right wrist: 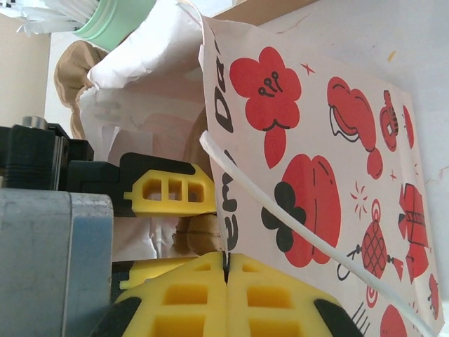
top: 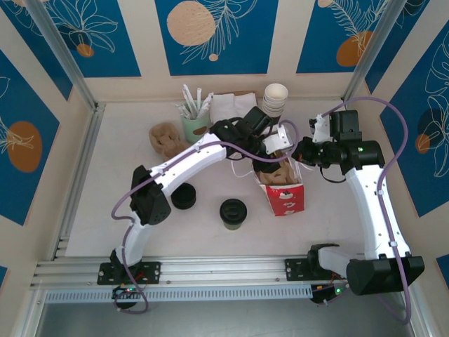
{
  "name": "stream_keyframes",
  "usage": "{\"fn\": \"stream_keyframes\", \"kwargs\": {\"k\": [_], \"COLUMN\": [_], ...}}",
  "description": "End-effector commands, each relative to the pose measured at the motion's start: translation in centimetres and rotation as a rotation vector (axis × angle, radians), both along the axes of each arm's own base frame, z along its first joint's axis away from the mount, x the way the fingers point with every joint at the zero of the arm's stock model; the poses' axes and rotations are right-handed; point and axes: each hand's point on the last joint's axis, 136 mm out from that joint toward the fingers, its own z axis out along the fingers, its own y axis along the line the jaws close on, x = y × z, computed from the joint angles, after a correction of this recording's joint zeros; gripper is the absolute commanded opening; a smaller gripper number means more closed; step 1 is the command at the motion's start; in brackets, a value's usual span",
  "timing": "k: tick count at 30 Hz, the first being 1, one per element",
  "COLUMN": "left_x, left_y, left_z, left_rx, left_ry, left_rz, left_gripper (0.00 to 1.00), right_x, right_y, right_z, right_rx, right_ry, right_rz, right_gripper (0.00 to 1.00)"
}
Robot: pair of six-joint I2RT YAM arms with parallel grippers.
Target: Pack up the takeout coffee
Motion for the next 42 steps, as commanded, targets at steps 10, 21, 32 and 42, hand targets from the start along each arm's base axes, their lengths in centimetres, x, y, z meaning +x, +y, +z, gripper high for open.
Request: {"fn": "stream_keyframes", "kwargs": {"k": [10, 21, 32, 42], "left_x": [-1.3, -1.8, -1.5, -2.3], "left_y": [-3.4, -4.2, -4.2, -4.4], "left_z": [-1.2, -3.0, -3.7, -5.3], "left_rx": [-0.029, -0.006, 0.019, 0.088], "left_ry": [0.009, 0.037, 0.024, -0.001], "left_rz": [-0.067, -0.078, -0.059, -0.098], "left_gripper": [0.29, 0.3, 0.29, 0.3], "right_x": [-1.5, -1.7, -1.7, -1.7], "right_y": [-2.4, -3.1, -4.1, -3.8], "right_z": [-1.6, -1.5, -1.0, -1.1], "right_rx": [-0.13, -0.137, -0.16, -0.129], "right_ry": [0.039, 0.029, 0.008, 0.015], "right_rz": [-0.063, -0.117, -0.185, -0.194], "right_gripper": [0.0, 0.0, 0.0, 0.0]}}
